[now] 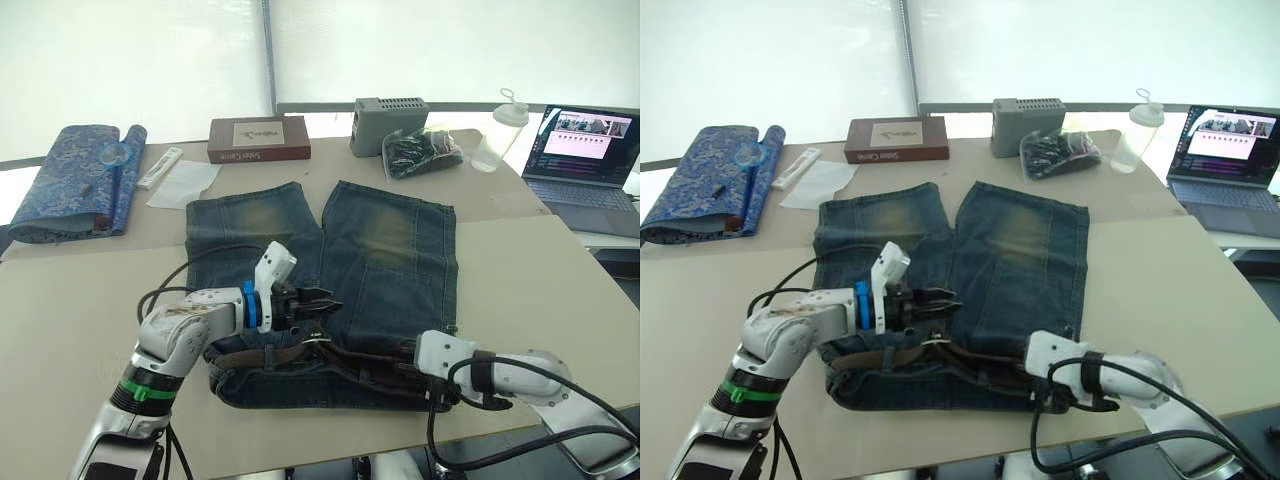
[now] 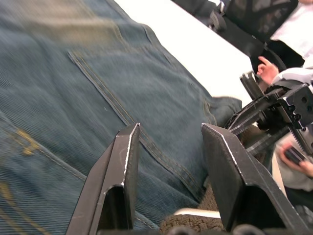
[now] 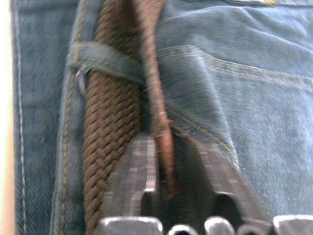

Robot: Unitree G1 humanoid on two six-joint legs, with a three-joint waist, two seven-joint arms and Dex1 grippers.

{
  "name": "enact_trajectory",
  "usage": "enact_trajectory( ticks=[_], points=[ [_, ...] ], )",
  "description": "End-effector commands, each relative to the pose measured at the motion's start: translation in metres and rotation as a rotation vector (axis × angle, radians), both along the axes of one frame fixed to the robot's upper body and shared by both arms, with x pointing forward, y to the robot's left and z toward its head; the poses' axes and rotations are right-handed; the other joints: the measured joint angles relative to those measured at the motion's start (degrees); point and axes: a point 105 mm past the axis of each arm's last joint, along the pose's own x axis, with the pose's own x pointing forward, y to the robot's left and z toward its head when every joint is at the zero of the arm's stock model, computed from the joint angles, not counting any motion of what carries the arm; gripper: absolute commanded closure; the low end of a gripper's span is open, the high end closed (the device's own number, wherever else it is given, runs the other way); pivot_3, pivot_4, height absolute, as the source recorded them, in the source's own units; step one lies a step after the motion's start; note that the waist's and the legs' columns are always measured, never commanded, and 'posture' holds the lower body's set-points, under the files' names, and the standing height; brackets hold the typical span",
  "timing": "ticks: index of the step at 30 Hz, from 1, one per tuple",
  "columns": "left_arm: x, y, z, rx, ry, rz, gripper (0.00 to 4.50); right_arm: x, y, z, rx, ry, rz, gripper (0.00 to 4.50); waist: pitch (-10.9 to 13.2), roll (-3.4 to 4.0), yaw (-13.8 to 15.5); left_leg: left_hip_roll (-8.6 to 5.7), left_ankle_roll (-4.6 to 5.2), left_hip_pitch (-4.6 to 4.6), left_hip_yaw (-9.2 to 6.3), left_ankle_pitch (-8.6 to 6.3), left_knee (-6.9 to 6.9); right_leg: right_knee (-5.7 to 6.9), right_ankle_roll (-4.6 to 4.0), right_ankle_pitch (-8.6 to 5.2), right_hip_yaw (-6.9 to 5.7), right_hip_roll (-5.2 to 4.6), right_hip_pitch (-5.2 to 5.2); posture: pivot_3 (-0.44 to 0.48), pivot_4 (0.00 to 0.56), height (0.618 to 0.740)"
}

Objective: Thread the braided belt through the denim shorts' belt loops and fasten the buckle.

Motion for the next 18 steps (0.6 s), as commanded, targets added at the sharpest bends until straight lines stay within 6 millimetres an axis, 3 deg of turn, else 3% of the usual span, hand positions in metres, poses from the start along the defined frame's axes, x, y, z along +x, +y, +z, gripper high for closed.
enact_trajectory(
  ticks=[1, 5, 10, 18],
  points=[
    [-0.003, -0.004, 0.003, -0.004, 0.033, -0.048, 2.38, -0.010, 0.001, 0.005, -0.038, -0.077, 0.097, 4.45, 0.0, -0.01, 0.0, 0.01, 0.00, 0.00, 0.00, 0.00, 0.04, 0.01, -0.01, -0.01, 0.00, -0.01, 0.00, 0.000, 0.150, 0.709],
    [-0.017, -0.005, -0.005, 0.020, 0.075, -0.118, 2.38, -0.016, -0.001, 0.013, -0.022, -0.108, 0.112, 4.45, 0.0, -0.01, 0.0, 0.05, -0.01, 0.01, 0.00, 0.00, 0.14, 0.04, -0.02, -0.01, 0.01, -0.02, 0.03, 0.000, 0.150, 0.709],
    [-0.037, 0.000, -0.039, 0.151, 0.092, -0.176, 2.38, -0.015, -0.010, 0.014, -0.034, -0.127, 0.053, 4.45, 0.0, 0.00, -0.1, 0.07, 0.00, 0.03, 0.03, -0.01, 0.16, 0.06, -0.02, -0.01, 0.05, -0.03, 0.02, 0.000, 0.150, 0.709],
    [-0.049, 0.010, -0.090, 0.281, 0.096, -0.155, 2.38, -0.015, -0.023, 0.012, -0.054, -0.115, -0.023, 4.45, -0.1, 0.12, 0.3, 0.06, -0.11, 0.09, 0.02, -0.16, 0.13, 0.01, -0.05, -0.03, 0.04, -0.08, 0.12, 0.000, 0.150, 0.709]
  ],
)
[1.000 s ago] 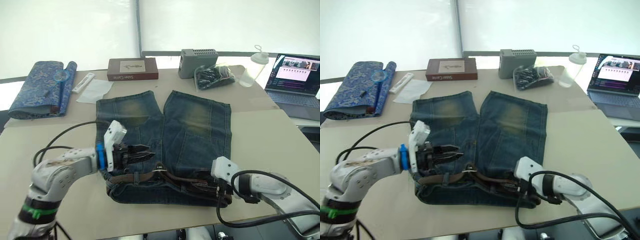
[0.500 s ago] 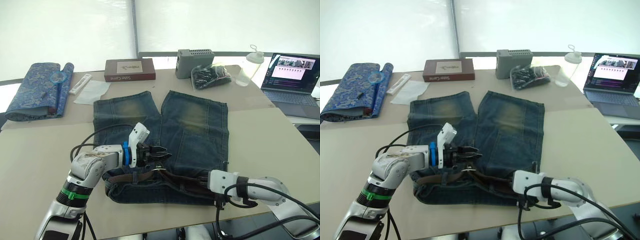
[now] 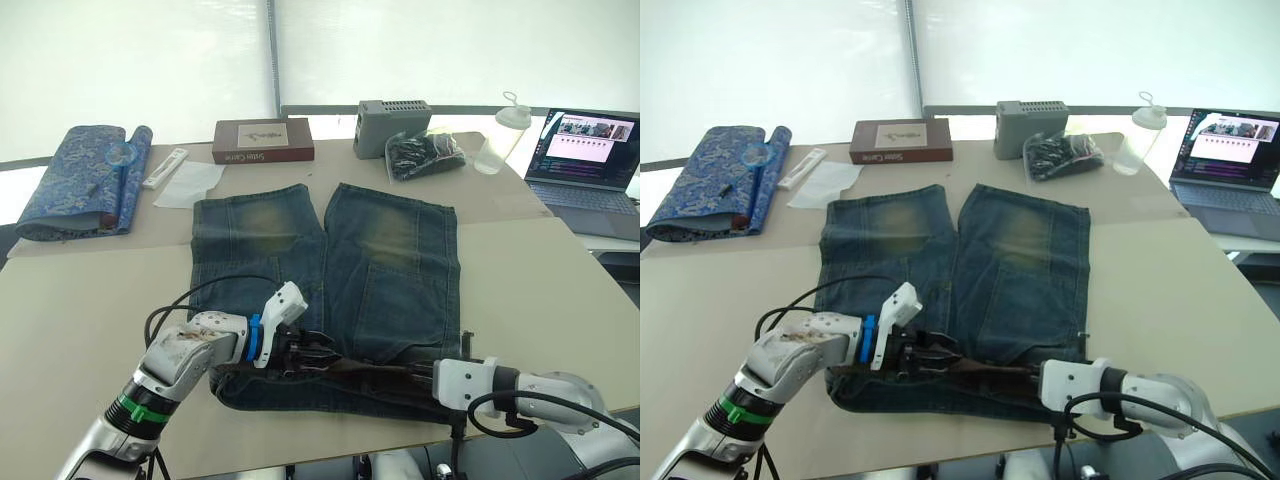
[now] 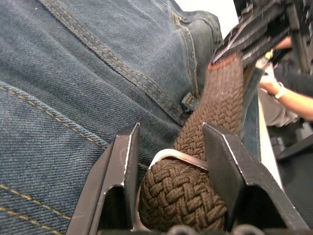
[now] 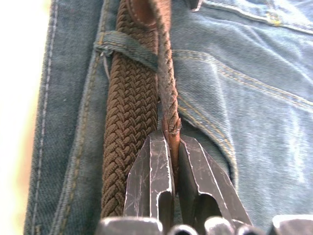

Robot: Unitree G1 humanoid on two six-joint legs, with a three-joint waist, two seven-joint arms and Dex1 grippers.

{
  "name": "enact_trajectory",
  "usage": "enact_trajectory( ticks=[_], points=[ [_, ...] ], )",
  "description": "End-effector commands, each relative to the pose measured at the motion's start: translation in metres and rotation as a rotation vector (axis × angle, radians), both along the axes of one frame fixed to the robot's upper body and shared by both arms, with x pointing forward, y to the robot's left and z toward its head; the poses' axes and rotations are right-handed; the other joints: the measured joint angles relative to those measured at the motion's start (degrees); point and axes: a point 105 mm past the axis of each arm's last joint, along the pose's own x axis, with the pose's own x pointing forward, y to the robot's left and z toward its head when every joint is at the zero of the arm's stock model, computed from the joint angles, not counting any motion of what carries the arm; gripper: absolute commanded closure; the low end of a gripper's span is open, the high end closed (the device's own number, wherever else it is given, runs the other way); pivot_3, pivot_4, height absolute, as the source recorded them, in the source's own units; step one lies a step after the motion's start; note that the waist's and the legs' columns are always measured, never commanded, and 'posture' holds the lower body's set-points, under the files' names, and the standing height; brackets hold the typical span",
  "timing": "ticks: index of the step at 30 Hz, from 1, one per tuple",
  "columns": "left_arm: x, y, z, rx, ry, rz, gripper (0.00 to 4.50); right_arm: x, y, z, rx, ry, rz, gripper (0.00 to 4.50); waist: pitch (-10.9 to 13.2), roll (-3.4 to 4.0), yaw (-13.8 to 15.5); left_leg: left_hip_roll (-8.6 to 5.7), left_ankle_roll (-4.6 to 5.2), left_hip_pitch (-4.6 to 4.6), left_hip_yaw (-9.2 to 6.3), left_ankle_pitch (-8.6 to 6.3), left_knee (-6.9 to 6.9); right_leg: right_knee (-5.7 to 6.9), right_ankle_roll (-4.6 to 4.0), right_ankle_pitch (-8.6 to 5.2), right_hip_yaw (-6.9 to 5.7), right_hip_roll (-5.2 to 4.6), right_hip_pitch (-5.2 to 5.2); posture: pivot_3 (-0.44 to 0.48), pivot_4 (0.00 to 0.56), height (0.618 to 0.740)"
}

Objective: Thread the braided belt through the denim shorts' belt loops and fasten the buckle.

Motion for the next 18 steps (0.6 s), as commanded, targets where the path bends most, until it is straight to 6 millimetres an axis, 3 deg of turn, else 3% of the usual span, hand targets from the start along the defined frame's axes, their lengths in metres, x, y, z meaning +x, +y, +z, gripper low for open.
enact_trajectory(
  ticks=[1, 3, 6, 8, 11, 12, 14, 18],
  points=[
    [-0.010, 0.012, -0.045, 0.125, 0.049, 0.031, 2.38, 0.004, -0.008, 0.009, -0.016, -0.043, -0.042, 4.45, -0.1, 0.13, 0.0, -0.02, 0.01, 0.03, 0.01, -0.04, 0.00, -0.03, 0.00, 0.00, 0.00, -0.04, 0.04, 0.000, 0.150, 0.709],
    [-0.013, 0.013, -0.048, 0.099, 0.046, 0.031, 2.38, 0.004, -0.008, 0.010, -0.016, -0.049, -0.044, 4.45, -0.2, 0.16, 0.1, -0.06, 0.03, 0.11, 0.01, -0.08, 0.00, -0.06, 0.02, -0.01, -0.01, -0.11, 0.16, 0.000, 0.150, 0.709],
    [0.006, 0.017, 0.006, -0.283, 0.139, 0.190, 2.38, 0.003, -0.009, 0.011, -0.016, -0.061, -0.047, 4.45, -0.2, 0.23, -0.1, -0.07, -0.17, 0.15, 0.04, -0.21, 0.01, -0.10, 0.02, -0.02, -0.03, -0.18, 0.20, 0.000, 0.150, 0.709],
    [0.029, 0.036, 0.050, -0.542, 0.214, 0.313, 2.38, 0.003, -0.009, 0.011, -0.013, -0.064, -0.050, 4.45, -0.1, 0.05, -0.2, -0.06, -0.03, 0.04, 0.06, -0.15, 0.04, -0.02, 0.03, -0.01, -0.03, -0.25, 0.07, 0.000, 0.150, 0.709],
    [0.040, 0.060, 0.083, -0.659, 0.230, 0.364, 2.38, 0.001, -0.008, 0.010, -0.009, -0.062, -0.039, 4.45, 0.1, -0.26, -0.2, 0.02, 0.24, -0.15, -0.10, 0.13, 0.20, 0.23, 0.04, 0.00, -0.15, -0.12, -0.13, 0.000, 0.150, 0.709],
    [0.040, 0.060, 0.086, -0.638, 0.220, 0.363, 2.38, 0.000, -0.007, 0.009, -0.008, -0.063, -0.032, 4.45, 0.1, -0.26, -0.2, 0.09, 0.22, -0.13, -0.10, 0.13, 0.20, 0.21, 0.04, 0.00, -0.17, -0.04, -0.11, 0.000, 0.150, 0.709],
    [0.030, 0.053, 0.084, -0.575, 0.214, 0.305, 2.91, 0.001, -0.006, 0.008, 0.002, -0.063, -0.030, 4.50, 0.0, -0.19, -0.3, 0.06, 0.15, -0.03, -0.06, 0.10, 0.16, 0.22, 0.04, -0.01, -0.13, -0.06, -0.05, 0.000, 0.150, 0.709],
    [0.016, 0.033, 0.069, -0.458, 0.201, 0.217, 4.49, 0.002, -0.003, 0.007, 0.004, -0.070, -0.010, 4.50, 0.0, -0.22, -0.3, -0.11, 0.05, -0.05, 0.08, -0.04, 0.16, 0.11, 0.04, -0.01, 0.01, -0.19, 0.00, 0.000, 0.150, 0.709]
  ],
)
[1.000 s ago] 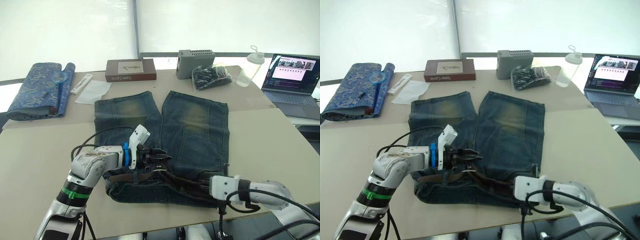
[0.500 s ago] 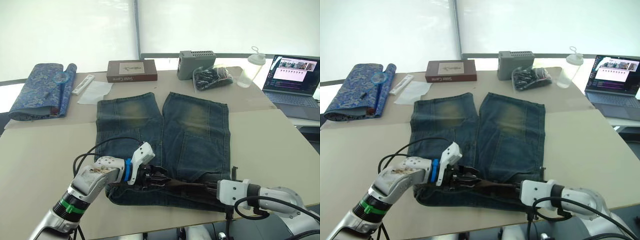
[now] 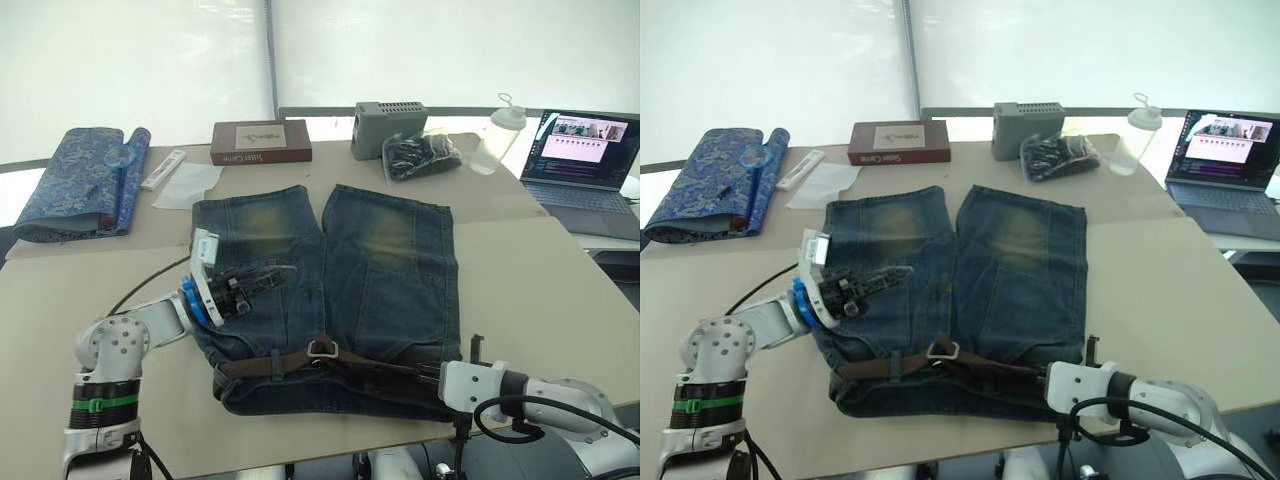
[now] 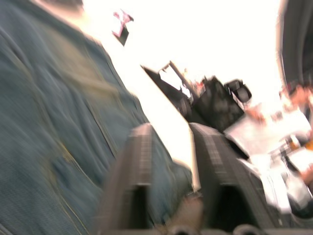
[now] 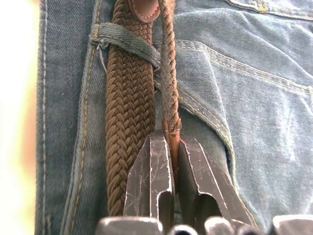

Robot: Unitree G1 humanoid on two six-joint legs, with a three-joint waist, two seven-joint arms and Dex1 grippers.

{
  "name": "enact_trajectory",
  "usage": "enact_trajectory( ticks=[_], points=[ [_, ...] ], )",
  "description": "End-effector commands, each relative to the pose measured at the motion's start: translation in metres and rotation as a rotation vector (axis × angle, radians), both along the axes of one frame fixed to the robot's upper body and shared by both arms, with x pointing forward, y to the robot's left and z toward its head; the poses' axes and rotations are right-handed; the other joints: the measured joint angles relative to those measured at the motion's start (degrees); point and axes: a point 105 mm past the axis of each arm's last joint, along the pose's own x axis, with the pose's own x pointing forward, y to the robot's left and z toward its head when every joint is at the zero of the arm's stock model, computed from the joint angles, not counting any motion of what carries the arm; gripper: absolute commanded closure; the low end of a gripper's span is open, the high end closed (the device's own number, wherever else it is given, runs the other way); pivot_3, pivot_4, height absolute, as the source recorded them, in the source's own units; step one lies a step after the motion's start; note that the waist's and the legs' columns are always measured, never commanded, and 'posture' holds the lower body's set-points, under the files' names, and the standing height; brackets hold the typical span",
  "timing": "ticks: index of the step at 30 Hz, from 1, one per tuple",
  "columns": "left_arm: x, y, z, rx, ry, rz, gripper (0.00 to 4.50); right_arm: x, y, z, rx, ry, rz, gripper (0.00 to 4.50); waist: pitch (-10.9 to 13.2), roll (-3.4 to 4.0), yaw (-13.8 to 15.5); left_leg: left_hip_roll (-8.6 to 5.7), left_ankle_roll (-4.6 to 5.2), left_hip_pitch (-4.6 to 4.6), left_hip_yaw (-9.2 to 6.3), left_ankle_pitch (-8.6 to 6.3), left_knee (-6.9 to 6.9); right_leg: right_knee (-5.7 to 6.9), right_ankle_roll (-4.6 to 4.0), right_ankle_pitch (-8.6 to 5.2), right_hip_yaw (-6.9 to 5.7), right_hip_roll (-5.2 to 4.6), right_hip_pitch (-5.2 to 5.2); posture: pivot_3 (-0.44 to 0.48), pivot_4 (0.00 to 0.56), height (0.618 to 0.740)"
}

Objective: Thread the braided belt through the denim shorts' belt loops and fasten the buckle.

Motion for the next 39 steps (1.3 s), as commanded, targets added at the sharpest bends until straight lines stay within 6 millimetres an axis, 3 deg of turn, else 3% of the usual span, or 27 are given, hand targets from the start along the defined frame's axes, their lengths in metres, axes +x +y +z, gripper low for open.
enact_trajectory(
  ticks=[1, 8, 18, 21, 26, 29, 33, 39],
  points=[
    [-0.013, -0.023, -0.012, 0.099, -0.041, -0.098, 4.49, 0.002, 0.004, 0.007, 0.002, -0.053, 0.026, 4.50, 0.0, -0.06, 0.1, 0.00, 0.02, -0.04, 0.01, 0.00, 0.01, -0.04, 0.00, 0.00, 0.00, 0.00, -0.01, 0.000, 0.150, 0.709],
    [-0.017, -0.039, -0.045, 0.276, -0.071, -0.163, 4.49, 0.000, 0.002, 0.007, -0.001, -0.054, 0.028, 4.50, 0.0, -0.07, 0.2, 0.05, -0.02, -0.08, -0.03, -0.01, -0.02, -0.01, -0.01, 0.00, -0.02, 0.07, -0.10, 0.000, 0.150, 0.709],
    [-0.042, -0.035, -0.092, 0.540, -0.138, -0.335, 4.49, -0.004, -0.004, 0.005, -0.014, -0.046, -0.010, 4.50, 0.0, -0.06, 0.2, 0.03, -0.12, -0.07, -0.01, -0.08, -0.08, -0.08, -0.02, -0.01, -0.02, 0.01, -0.11, 0.000, 0.150, 0.709],
    [-0.042, -0.036, -0.089, 0.513, -0.163, -0.331, 4.49, -0.005, -0.004, 0.005, -0.016, -0.046, -0.013, 4.50, 0.0, -0.01, 0.3, 0.02, -0.12, -0.07, -0.01, -0.13, -0.13, -0.13, -0.02, -0.01, -0.03, -0.03, -0.10, 0.000, 0.150, 0.709],
    [-0.009, -0.030, -0.043, 0.285, -0.180, -0.141, 4.49, -0.009, -0.001, 0.005, -0.015, -0.042, 0.007, 4.50, 0.0, -0.04, 0.3, 0.01, -0.01, -0.16, -0.03, -0.07, -0.11, -0.13, -0.01, -0.01, -0.05, -0.05, -0.15, 0.000, 0.150, 0.709],
    [-0.004, -0.026, -0.032, 0.256, -0.181, -0.137, 4.49, -0.010, 0.000, 0.004, -0.015, -0.040, 0.021, 4.50, 0.0, -0.05, 0.2, 0.07, 0.00, -0.22, -0.08, -0.02, -0.03, -0.05, -0.01, 0.00, -0.10, 0.03, -0.20, 0.000, 0.150, 0.709],
    [-0.013, -0.038, -0.028, 0.282, -0.189, -0.242, 4.49, -0.008, 0.001, 0.003, -0.012, -0.043, 0.021, 4.50, 0.0, -0.05, 0.1, 0.06, -0.02, -0.17, -0.06, -0.02, -0.03, -0.04, -0.01, -0.01, -0.08, 0.03, -0.16, 0.000, 0.150, 0.709],
    [-0.020, -0.051, -0.040, 0.355, -0.210, -0.332, 4.49, -0.006, 0.002, 0.003, -0.011, -0.050, 0.022, 4.50, 0.0, -0.05, 0.1, 0.03, 0.05, -0.22, -0.05, 0.01, -0.04, -0.05, -0.01, 0.00, -0.05, 0.04, -0.19, 0.000, 0.150, 0.709]
  ],
)
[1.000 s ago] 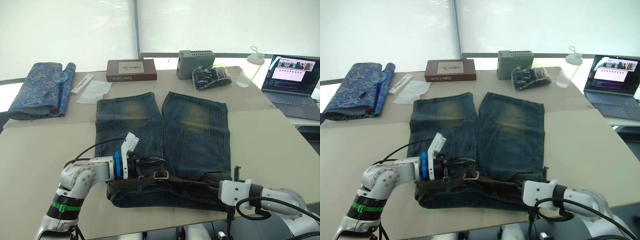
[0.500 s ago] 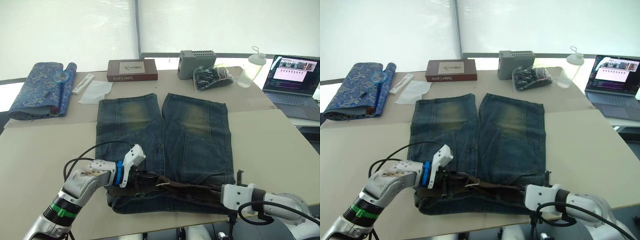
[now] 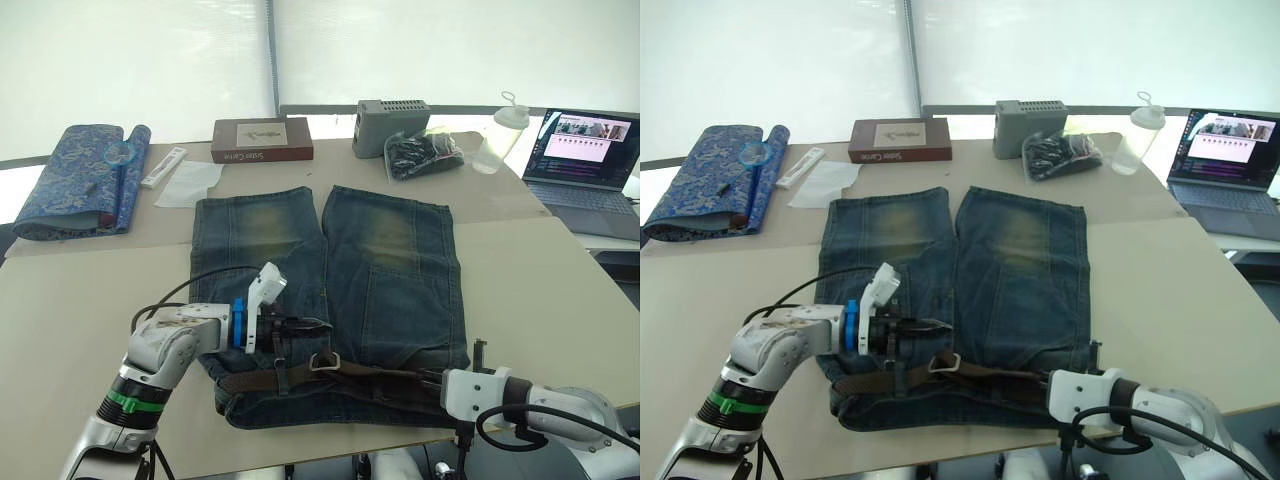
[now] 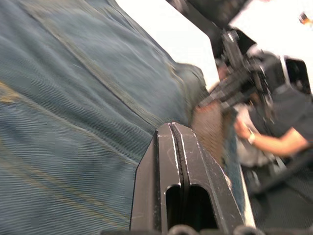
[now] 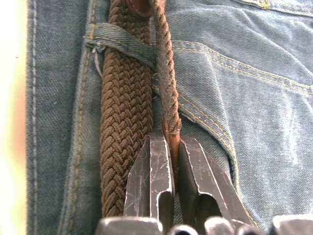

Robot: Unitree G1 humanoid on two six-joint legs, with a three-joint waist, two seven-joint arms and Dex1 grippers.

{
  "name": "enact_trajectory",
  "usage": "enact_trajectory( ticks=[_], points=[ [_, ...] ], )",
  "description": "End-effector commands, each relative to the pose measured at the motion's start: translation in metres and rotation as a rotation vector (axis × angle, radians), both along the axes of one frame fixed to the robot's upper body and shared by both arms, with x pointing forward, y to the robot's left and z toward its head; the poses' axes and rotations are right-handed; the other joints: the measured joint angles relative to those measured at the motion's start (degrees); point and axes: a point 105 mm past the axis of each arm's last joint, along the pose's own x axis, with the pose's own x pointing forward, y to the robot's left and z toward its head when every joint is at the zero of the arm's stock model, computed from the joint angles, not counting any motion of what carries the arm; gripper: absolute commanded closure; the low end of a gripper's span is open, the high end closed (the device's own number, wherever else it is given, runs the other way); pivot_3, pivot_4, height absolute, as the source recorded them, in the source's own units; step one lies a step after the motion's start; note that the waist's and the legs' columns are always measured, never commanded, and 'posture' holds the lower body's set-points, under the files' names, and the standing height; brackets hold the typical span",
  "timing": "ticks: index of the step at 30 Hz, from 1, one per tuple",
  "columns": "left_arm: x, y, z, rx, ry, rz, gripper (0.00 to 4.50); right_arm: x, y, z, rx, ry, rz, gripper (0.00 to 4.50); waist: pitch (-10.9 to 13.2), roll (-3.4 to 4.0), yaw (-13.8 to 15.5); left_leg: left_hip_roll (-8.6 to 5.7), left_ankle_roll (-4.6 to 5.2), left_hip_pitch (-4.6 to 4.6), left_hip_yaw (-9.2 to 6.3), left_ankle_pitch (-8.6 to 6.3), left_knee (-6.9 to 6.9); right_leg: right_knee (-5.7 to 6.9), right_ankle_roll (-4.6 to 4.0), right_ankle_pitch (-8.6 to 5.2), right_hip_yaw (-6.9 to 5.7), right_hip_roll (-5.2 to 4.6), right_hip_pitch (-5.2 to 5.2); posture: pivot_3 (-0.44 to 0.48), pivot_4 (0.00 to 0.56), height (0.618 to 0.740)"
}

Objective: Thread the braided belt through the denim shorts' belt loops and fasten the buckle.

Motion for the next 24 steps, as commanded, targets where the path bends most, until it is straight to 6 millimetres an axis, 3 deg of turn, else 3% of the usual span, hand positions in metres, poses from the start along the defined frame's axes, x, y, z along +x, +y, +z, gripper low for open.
enact_trajectory(
  ticks=[1, 7, 13, 17, 19, 24],
  points=[
    [-0.004, -0.009, 0.002, 0.031, -0.046, -0.066, 4.49, 0.001, 0.005, 0.006, 0.015, -0.037, 0.022, 4.50, 0.0, 0.00, 0.0, 0.00, 0.02, 0.00, 0.00, 0.01, 0.00, 0.00, 0.00, 0.00, 0.00, 0.01, 0.00, 0.000, 0.150, 0.709],
    [-0.019, -0.010, -0.016, 0.123, -0.058, -0.145, 4.49, 0.001, 0.003, 0.005, 0.012, -0.034, 0.013, 4.50, 0.0, 0.01, 0.0, 0.03, -0.01, 0.02, -0.02, 0.00, -0.01, 0.00, 0.00, 0.00, 0.00, 0.04, 0.01, 0.000, 0.150, 0.709],
    [-0.037, -0.003, -0.049, 0.269, -0.117, -0.238, 4.49, 0.000, -0.001, 0.003, 0.009, -0.020, -0.024, 4.50, 0.0, 0.07, 0.0, 0.02, -0.06, 0.08, 0.00, -0.04, -0.06, -0.03, -0.01, -0.01, 0.01, 0.02, 0.04, 0.000, 0.150, 0.709],
    [-0.035, 0.003, -0.063, 0.308, -0.125, -0.218, 4.49, 0.000, -0.003, 0.001, 0.009, -0.011, -0.041, 4.50, -0.1, 0.17, 0.0, 0.02, -0.08, 0.24, -0.01, -0.06, -0.12, -0.04, -0.02, -0.01, 0.01, 0.01, 0.15, 0.000, 0.150, 0.709],
    [-0.036, 0.011, -0.081, 0.386, -0.183, -0.249, 4.49, 0.002, -0.007, 0.002, 0.030, -0.001, -0.083, 4.50, -0.2, 0.28, 0.1, 0.02, -0.14, 0.29, -0.01, -0.09, -0.12, -0.05, -0.02, -0.02, 0.00, 0.01, 0.18, 0.000, 0.150, 0.709],
    [-0.037, 0.017, -0.103, 0.426, -0.221, -0.239, 4.49, 0.004, -0.015, 0.003, 0.009, -0.004, -0.108, 4.50, -0.7, 0.92, 0.1, 0.03, -0.26, 0.63, 0.01, -0.19, -0.13, -0.26, -0.02, -0.03, -0.02, -0.04, 0.41, 0.000, 0.150, 0.709]
  ],
)
